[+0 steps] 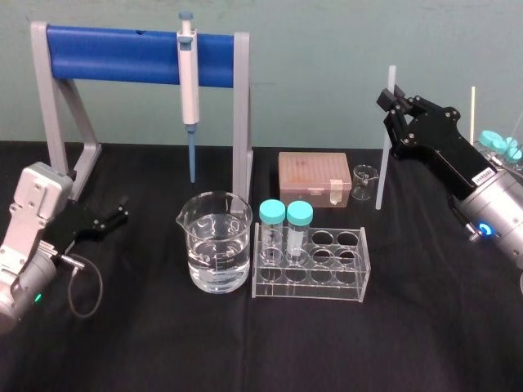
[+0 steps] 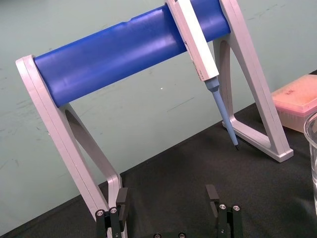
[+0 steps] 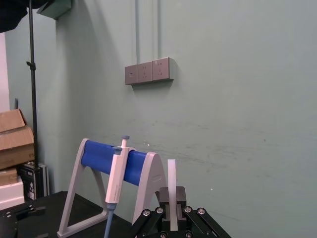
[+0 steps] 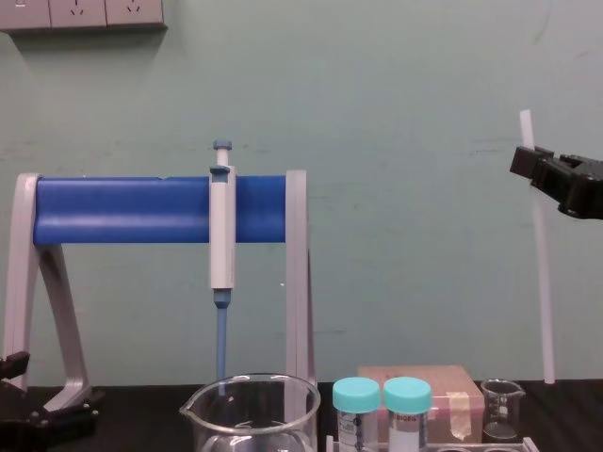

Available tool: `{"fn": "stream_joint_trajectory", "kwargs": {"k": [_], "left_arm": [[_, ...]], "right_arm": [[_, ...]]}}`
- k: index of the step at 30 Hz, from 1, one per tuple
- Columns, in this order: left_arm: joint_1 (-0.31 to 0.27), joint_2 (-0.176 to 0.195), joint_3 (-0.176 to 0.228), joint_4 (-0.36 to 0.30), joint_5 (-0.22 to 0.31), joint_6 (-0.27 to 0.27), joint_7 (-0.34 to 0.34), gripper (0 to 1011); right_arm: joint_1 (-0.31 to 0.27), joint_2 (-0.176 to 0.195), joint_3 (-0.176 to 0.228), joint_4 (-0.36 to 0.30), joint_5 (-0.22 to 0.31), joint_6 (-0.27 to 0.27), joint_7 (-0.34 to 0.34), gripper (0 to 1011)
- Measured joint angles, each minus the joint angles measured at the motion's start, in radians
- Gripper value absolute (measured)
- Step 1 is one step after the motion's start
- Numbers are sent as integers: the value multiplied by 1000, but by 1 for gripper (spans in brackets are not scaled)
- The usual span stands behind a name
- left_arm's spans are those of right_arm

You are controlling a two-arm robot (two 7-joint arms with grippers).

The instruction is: Pick up the stirring rod with one hand, then place it down.

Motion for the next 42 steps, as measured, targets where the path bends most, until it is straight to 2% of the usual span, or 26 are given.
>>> {"fn": "stream_joint_trajectory", "kwargs": {"k": [42], "left_arm": [[0, 0, 0, 0, 0, 0, 0, 1000]], "right_arm": [[30, -13, -12, 42, -7, 0, 3, 70]]}}
